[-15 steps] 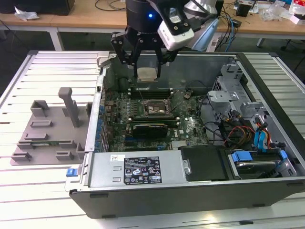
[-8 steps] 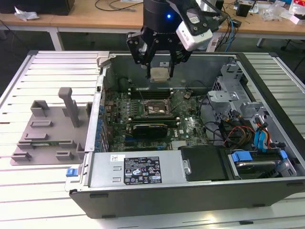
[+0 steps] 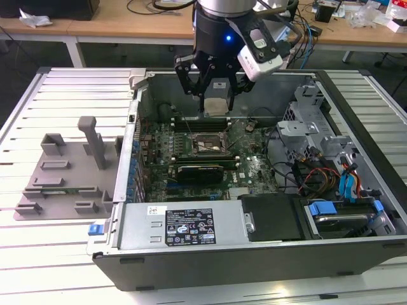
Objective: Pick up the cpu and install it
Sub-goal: 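Pick up the cpu and move it towards the insertion slot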
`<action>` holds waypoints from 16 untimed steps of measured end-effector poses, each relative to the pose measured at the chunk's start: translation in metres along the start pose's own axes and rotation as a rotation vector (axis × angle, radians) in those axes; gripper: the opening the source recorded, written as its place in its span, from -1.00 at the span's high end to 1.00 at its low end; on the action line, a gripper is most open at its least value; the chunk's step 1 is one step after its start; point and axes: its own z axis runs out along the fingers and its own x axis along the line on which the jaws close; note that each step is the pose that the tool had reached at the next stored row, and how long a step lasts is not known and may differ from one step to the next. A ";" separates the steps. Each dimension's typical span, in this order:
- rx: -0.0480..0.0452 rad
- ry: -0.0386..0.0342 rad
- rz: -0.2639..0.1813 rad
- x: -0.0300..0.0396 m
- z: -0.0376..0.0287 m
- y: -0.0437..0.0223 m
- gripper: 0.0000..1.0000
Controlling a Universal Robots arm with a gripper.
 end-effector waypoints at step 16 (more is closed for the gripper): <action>0.0001 0.0002 0.000 -0.0008 0.0300 0.0156 -0.09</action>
